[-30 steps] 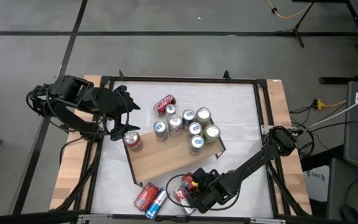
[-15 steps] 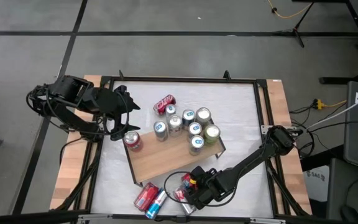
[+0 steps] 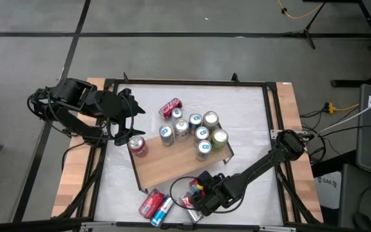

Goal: Place canned beverage on shelf
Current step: Put the red soda can on the shelf aligned with the other red soda can

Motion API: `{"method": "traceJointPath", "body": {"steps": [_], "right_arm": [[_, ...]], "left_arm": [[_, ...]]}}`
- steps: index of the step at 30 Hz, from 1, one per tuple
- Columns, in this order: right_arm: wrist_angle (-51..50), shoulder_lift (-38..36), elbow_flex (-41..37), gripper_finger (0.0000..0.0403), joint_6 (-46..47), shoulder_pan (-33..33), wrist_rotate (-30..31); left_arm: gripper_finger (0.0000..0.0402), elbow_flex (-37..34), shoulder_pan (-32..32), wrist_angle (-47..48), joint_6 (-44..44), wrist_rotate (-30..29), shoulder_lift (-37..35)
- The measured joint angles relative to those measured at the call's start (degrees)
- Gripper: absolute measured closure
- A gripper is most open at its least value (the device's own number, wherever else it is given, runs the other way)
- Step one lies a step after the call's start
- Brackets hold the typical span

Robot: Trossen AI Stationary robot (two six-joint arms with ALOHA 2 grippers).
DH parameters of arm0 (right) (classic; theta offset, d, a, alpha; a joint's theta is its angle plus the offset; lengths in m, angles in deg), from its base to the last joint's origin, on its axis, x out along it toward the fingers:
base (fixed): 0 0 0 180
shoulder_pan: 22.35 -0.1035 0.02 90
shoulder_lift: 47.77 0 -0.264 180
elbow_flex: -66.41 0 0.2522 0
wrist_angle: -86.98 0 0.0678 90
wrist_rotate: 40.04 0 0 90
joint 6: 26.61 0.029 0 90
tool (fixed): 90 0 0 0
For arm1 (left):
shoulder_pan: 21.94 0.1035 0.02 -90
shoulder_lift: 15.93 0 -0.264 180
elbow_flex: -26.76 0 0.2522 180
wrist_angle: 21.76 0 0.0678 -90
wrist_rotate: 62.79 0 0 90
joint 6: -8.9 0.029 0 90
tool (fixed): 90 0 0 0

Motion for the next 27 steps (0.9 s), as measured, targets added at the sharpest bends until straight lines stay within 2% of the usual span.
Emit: {"method": "traceJointPath", "body": {"steps": [13, 27], "right_arm": [[-2.0, 0.0, 0.0, 0.0043, 0.0, 0.0, 0.0], [-0.5, 4.6, 0.0, 0.0045, 0.0, 0.0, -3.9]], "left_arm": [[0.0051, 0.0, 0.0, 0.0, 0.0, 0.0, 0.0], [0.0050, 0.0, 0.0, 0.0, 0.2, 0.0, 0.0]]}}
